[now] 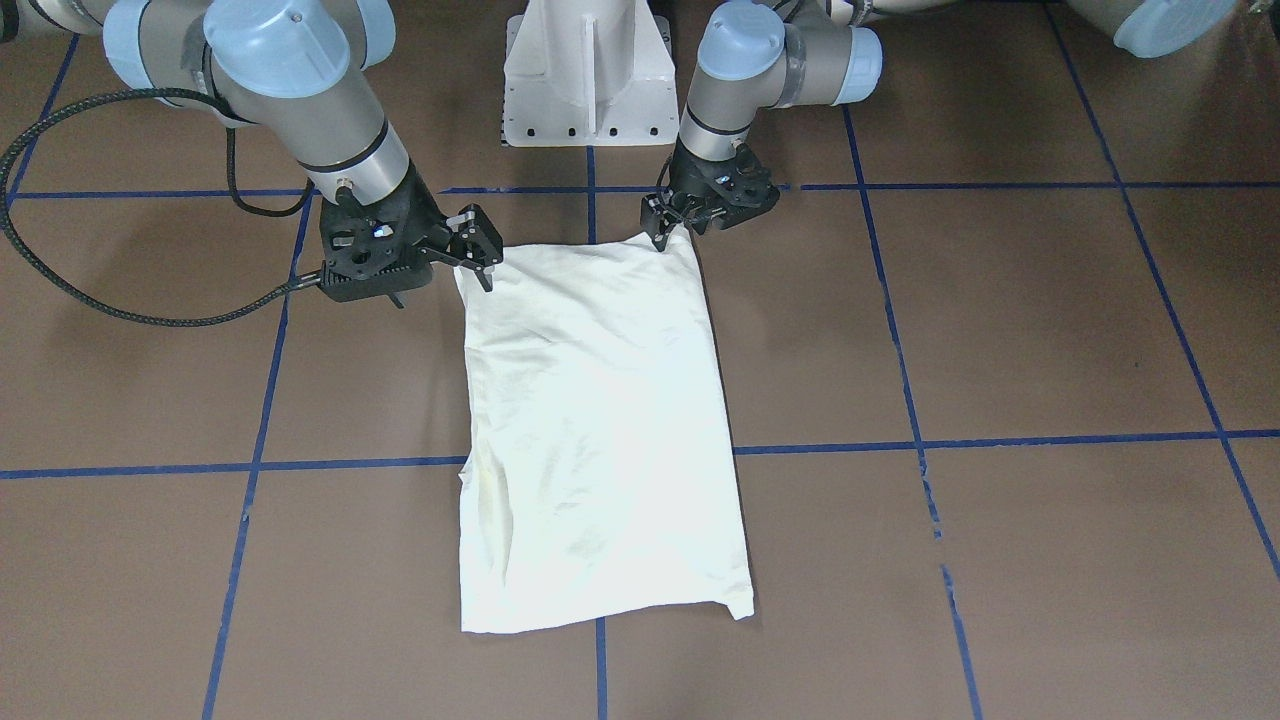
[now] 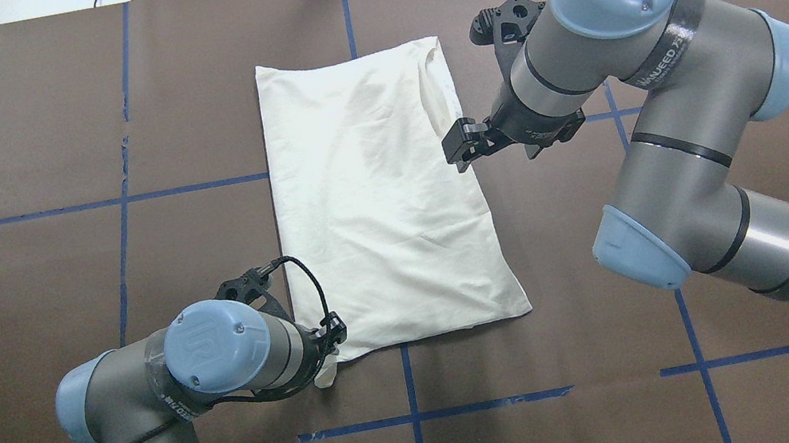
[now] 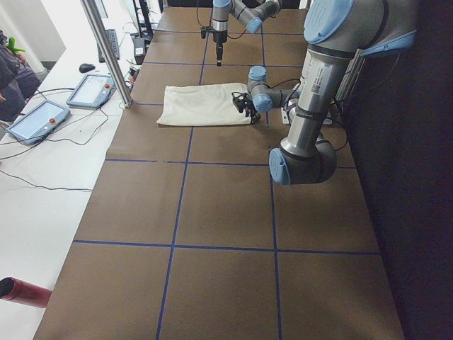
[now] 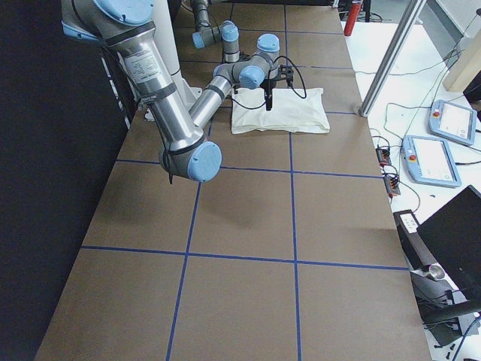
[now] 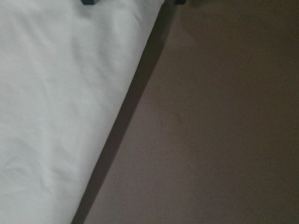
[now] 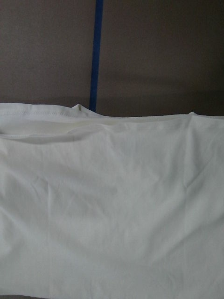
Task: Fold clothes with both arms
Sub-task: 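Lower the right gripper to the other near corner of the shirt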
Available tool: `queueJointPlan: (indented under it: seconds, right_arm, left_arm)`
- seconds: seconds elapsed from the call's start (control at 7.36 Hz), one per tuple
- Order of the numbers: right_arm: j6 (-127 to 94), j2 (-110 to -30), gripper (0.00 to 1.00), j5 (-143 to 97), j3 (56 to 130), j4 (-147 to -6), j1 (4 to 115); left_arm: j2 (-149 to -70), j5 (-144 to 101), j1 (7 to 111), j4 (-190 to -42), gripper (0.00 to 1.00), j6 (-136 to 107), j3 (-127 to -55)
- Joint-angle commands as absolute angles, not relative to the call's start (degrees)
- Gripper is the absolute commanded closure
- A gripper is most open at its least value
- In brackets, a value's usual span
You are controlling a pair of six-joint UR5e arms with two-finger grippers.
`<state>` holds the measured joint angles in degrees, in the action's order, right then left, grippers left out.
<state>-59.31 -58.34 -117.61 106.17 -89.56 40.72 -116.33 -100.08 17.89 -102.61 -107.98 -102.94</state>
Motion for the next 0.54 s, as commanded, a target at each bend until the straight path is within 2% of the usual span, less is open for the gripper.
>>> queueJointPlan:
  seconds: [0.0,0.14,0.41]
  right_arm:
    - [-59.24,-58.45,0.0,-117.6,106.08,-89.56,40.69]
    - [-59.24,-58.45,0.0,-117.6,106.0,-89.56,40.69]
    - [-59.33,-58.71,0.0,-117.6,105.91,-89.65,40.69]
  left_arm:
    - [-116.63,-99.67,17.67,-102.57,0.9,-107.93,-102.57]
    - [-116.46,-99.32,17.67,-102.66,1.0,-107.84,-102.74]
    - [-116.45,-99.14,17.67,-102.57,1.0,-107.05,-103.62]
